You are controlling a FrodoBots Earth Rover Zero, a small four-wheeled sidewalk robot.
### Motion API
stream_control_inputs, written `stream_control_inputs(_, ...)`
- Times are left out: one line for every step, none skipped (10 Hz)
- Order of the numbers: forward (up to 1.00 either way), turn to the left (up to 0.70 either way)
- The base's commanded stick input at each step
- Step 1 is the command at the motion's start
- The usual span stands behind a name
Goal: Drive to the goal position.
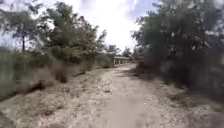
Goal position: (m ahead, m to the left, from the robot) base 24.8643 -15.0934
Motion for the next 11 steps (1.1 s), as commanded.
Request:
stream_control_inputs(0.85, 0.0)
stream_control_inputs(0.85, 0.0)
stream_control_inputs(0.85, 0.0)
stream_control_inputs(0.85, 0.0)
stream_control_inputs(0.85, 0.0)
stream_control_inputs(0.85, 0.0)
stream_control_inputs(0.85, 0.0)
stream_control_inputs(0.85, 0.0)
stream_control_inputs(0.85, 0.0)
stream_control_inputs(0.85, 0.0)
stream_control_inputs(0.85, 0.0)
